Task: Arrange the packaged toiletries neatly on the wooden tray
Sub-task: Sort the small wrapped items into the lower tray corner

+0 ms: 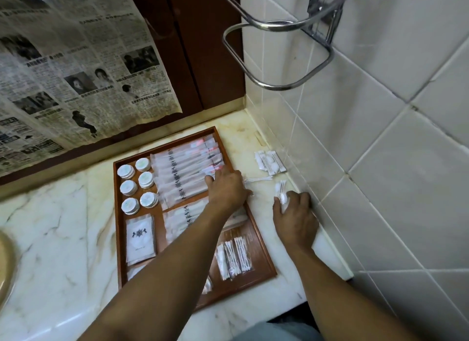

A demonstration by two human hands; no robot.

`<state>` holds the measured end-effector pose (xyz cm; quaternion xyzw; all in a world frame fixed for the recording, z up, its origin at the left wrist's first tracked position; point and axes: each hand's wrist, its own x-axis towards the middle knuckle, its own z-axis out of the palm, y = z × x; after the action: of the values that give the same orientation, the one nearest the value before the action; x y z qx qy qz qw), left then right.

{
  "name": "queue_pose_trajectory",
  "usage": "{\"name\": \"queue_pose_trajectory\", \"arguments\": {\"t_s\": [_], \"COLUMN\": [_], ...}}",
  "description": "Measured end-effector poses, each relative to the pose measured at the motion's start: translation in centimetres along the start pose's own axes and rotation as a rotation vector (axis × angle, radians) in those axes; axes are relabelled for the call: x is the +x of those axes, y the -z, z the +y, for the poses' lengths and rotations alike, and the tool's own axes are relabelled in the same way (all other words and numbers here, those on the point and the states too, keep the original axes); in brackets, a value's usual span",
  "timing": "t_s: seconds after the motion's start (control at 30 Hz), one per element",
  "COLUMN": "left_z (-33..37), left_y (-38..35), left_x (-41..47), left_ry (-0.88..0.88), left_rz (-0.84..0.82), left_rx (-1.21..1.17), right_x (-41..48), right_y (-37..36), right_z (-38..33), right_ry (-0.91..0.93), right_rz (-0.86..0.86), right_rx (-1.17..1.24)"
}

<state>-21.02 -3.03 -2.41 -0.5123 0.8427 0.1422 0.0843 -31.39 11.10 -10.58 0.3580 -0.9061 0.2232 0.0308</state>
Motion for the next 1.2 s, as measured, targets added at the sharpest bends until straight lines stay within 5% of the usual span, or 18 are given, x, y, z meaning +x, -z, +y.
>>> {"name": "queue_pose_trajectory", "arguments": {"t_s": [0.3, 1.2], "left_z": [1.5, -0.5], "left_y": [0.4, -0.1], "left_x": [2.3, -2.0], "left_ry": [0.032, 0.095], "left_rz": [-0.066, 0.15], "left_rx": [0.103, -0.532], "right_x": [0.1, 0.1], "right_y": [-0.2, -0.5], "right_z": [0.1, 0.4], "right_ry": [-0.022, -0.077], "right_rz": [0.024, 0.091], "right_rx": [0.033, 0.221]}}
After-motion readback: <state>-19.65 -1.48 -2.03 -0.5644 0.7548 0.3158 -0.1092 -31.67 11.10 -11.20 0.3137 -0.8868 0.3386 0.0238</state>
